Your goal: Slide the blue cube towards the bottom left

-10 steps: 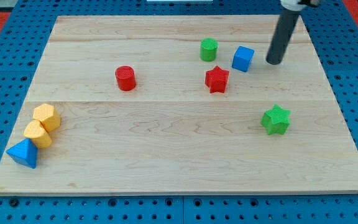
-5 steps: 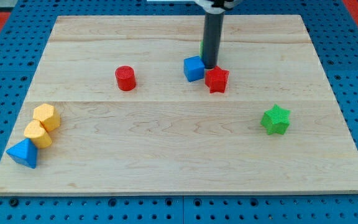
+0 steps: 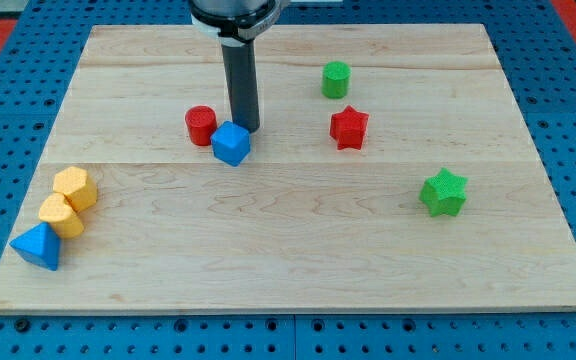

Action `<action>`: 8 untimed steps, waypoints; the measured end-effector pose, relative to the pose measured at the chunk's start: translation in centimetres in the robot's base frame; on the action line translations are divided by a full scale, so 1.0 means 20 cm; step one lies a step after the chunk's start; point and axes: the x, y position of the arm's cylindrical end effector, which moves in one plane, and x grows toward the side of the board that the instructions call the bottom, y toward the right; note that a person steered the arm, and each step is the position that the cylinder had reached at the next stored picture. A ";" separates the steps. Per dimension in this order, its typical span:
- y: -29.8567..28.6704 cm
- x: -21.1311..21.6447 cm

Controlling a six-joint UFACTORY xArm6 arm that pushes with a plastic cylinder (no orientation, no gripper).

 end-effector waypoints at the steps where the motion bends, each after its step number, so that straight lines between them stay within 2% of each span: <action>1: -0.01 0.10; 4: -0.23 0.36; 8: -0.29 0.65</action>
